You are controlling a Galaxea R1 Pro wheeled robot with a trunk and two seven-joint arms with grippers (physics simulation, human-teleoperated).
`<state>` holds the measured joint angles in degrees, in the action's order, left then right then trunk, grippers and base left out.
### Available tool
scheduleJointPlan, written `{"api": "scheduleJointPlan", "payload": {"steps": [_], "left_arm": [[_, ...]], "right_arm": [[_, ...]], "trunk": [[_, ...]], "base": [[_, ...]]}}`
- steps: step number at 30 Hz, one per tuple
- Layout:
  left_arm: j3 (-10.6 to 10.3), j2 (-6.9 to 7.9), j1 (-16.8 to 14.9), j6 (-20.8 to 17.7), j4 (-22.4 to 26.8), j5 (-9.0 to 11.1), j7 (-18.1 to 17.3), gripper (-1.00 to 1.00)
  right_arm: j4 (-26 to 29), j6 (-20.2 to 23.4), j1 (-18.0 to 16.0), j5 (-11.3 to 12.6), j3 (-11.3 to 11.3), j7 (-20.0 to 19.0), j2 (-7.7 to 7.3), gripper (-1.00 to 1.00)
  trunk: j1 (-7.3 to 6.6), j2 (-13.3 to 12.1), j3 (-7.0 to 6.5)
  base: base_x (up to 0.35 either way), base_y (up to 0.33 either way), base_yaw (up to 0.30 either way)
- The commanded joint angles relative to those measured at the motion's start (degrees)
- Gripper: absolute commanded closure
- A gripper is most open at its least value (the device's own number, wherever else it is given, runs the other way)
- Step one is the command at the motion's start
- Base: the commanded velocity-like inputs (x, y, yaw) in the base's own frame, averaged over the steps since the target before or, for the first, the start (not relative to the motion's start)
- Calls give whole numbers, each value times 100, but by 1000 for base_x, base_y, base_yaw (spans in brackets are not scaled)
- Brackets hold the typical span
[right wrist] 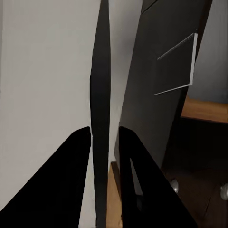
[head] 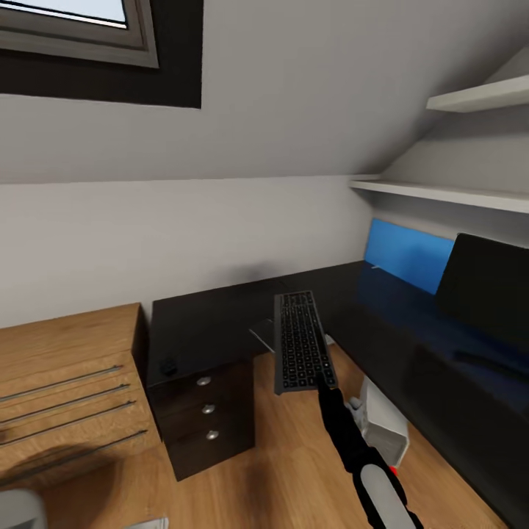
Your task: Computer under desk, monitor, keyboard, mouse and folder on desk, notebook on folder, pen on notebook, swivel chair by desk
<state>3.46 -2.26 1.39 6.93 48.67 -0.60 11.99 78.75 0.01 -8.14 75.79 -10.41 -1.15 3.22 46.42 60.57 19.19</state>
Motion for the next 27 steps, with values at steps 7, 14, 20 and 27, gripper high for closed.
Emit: {"api": "scheduleJointPlan", "payload": {"steps": [7, 14, 20, 27], "left_arm": [[-1, -24, 1, 36, -26, -6, 22, -100], [-3, -28, 1, 36, -33, -3, 23, -100], [-5, -22, 1, 36, -33, -2, 29, -100], [-3, -25, 1, 36, -33, -3, 40, -100]], "right_arm": [[-1, 0, -3, 65, -304, -6, -8, 100], [-23, -8, -3, 79, -384, -7, -9, 100], [-33, -20, -3, 84, -388, -2, -8, 100], [-35, -19, -3, 86, -384, -1, -19, 100]], "trunk": [[1, 4, 8], [1, 4, 8], [1, 4, 8], [1, 4, 8]], "base": [[-39, 39, -48], [-209, 202, -3], [-160, 137, 0], [-19, 15, 0]]}}
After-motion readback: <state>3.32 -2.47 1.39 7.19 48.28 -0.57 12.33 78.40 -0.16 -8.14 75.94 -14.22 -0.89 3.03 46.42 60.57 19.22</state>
